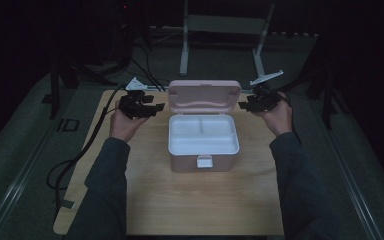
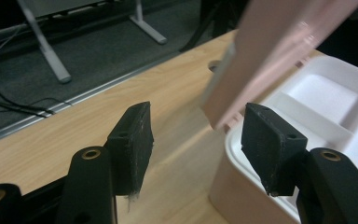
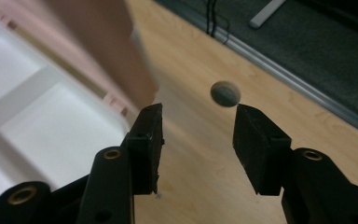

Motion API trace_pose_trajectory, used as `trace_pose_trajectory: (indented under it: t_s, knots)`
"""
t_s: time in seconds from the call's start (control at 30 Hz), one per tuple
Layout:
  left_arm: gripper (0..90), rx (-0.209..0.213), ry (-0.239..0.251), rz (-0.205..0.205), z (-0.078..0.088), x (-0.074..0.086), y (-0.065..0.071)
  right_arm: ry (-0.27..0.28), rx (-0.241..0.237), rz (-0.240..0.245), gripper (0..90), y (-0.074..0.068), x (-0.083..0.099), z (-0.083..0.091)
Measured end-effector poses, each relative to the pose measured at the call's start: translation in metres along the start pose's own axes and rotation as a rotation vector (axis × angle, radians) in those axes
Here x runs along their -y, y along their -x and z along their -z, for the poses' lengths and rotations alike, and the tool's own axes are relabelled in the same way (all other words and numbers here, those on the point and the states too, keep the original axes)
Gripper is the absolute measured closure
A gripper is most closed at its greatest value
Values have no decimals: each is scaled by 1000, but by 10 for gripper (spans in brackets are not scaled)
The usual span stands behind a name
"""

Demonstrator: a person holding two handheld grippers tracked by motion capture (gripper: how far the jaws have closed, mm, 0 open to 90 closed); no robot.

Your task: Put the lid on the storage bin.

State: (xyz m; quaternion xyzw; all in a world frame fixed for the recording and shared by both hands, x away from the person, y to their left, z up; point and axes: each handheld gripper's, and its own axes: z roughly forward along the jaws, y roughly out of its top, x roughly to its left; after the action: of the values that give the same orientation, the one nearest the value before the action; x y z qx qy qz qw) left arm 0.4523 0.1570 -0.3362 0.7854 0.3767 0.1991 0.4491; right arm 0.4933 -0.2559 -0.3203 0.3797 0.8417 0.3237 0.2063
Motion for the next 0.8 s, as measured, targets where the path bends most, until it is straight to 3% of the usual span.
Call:
trace_pose_trajectory:
  t_s: [0.23,0.4,0.8]
  knots:
    - [426,-6,5,21,-8,-17,0,29,9,-15,523,5,-11,-4]
    - [424,2,13,63,-14,-18,-4,79,-34,-23,521,7,-15,-3]
    - [441,2,5,89,-19,-21,-4,94,-29,-11,532,4,-14,0]
